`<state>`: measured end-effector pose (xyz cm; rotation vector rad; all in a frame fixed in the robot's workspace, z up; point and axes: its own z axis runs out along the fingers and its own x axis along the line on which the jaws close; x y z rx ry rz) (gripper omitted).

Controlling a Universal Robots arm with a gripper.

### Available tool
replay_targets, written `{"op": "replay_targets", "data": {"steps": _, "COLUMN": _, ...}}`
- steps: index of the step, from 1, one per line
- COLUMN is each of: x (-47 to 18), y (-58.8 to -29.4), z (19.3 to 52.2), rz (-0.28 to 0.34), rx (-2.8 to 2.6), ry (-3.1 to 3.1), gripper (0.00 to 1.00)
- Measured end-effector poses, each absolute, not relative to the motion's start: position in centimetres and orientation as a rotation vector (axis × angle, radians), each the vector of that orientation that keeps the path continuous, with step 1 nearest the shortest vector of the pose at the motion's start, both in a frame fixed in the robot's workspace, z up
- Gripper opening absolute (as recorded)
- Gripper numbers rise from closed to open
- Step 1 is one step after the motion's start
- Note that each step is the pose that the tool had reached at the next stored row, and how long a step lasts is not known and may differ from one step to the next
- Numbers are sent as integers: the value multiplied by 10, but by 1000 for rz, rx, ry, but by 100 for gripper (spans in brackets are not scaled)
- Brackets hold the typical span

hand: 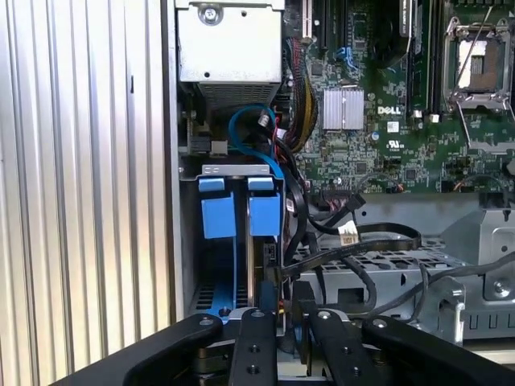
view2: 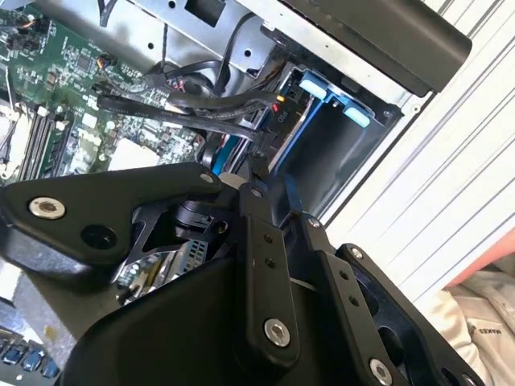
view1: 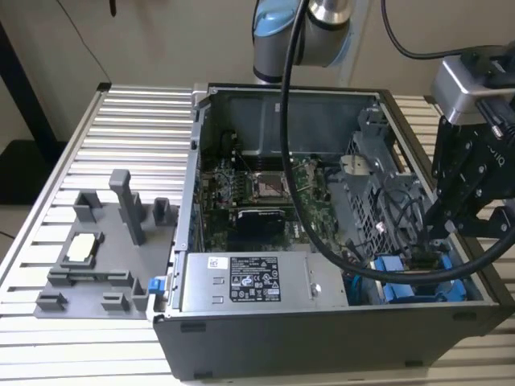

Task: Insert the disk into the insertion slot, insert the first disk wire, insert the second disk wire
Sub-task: 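Insert the second disk wire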

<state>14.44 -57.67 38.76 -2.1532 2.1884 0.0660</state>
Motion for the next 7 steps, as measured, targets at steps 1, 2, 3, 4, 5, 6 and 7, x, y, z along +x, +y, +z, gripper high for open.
{"op": "replay_targets", "data": {"steps": 1, "x": 144, "y": -577, "z": 388, "rz": 66, "rx": -2153, "ry": 2188, "gripper": 24}}
{"op": "replay_targets", "data": {"steps": 2, "x": 144, "y": -577, "z": 388, "rz": 66, "rx": -2153, "ry": 2188, "gripper": 24}}
{"op": "replay_targets", "data": {"steps": 3, "x": 144, "y": -577, "z": 388, "rz": 66, "rx": -2153, "ry": 2188, "gripper": 24}}
{"op": "replay_targets", "data": {"steps": 4, "x": 144, "y": -577, "z": 388, "rz": 66, "rx": -2153, "ry": 2188, "gripper": 24}}
{"op": "replay_targets", "data": {"steps": 5, "x": 144, "y": -577, "z": 388, "rz": 66, "rx": -2153, "ry": 2188, "gripper": 24}}
{"op": "replay_targets", "data": {"steps": 6, "x": 144, "y": -577, "z": 388, "rz": 66, "rx": -2153, "ry": 2188, "gripper": 24}}
{"op": "replay_targets", "data": {"steps": 7, "x": 144, "y": -577, "z": 388, "rz": 66, "rx": -2153, "ry": 2188, "gripper": 24}}
